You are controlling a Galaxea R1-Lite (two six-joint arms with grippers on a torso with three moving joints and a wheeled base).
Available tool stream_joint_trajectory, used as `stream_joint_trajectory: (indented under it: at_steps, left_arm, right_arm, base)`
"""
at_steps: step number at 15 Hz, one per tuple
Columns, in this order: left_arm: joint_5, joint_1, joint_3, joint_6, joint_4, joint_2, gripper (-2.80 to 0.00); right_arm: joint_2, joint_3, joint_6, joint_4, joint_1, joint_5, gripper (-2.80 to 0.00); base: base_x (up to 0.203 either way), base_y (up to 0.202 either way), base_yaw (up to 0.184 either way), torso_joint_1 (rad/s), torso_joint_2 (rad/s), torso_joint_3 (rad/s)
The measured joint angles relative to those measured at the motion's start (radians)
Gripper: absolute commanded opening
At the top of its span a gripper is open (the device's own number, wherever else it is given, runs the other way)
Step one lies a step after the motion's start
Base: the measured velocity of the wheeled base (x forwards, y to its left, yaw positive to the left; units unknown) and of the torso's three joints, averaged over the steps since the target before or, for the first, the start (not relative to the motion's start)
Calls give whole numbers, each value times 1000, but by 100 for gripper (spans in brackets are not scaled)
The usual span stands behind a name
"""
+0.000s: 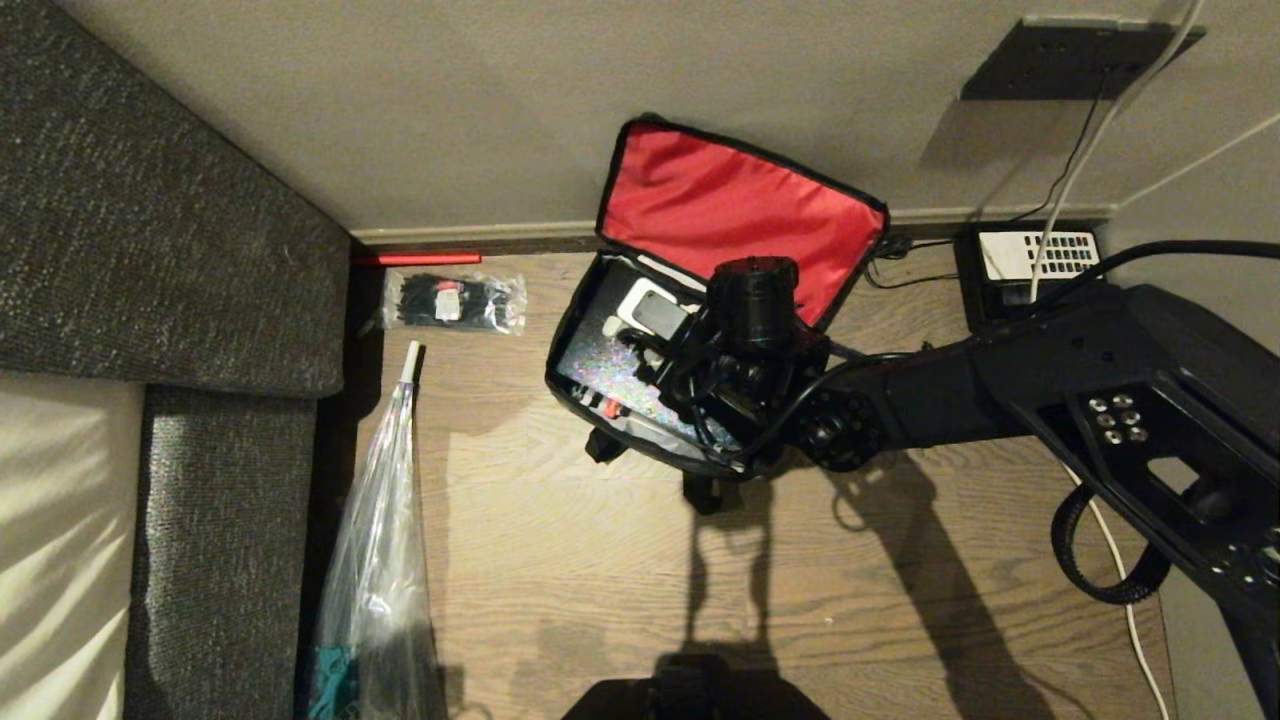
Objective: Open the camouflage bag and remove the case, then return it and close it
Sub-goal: Grip the handle again, then place the black box back
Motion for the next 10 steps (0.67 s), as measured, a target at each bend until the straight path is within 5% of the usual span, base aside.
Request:
stream_joint_trajectory:
  at_steps: [7,8,10]
  left_arm:
    - [-1,1,0,0,0,0,-280]
    - [0,0,0,0,0,0,-280]
    - [-1,1,0,0,0,0,-280]
  right_arm:
    - [-191,292,-5,32,51,-17,0]
    - [-248,370,-5,41,53,-33,-280]
    - [-384,549,-1,65,51,-84,-280]
  base:
    - [0,0,0,0,0,0]
    - [0,0,0,0,0,0]
    - [0,0,0,0,0,0]
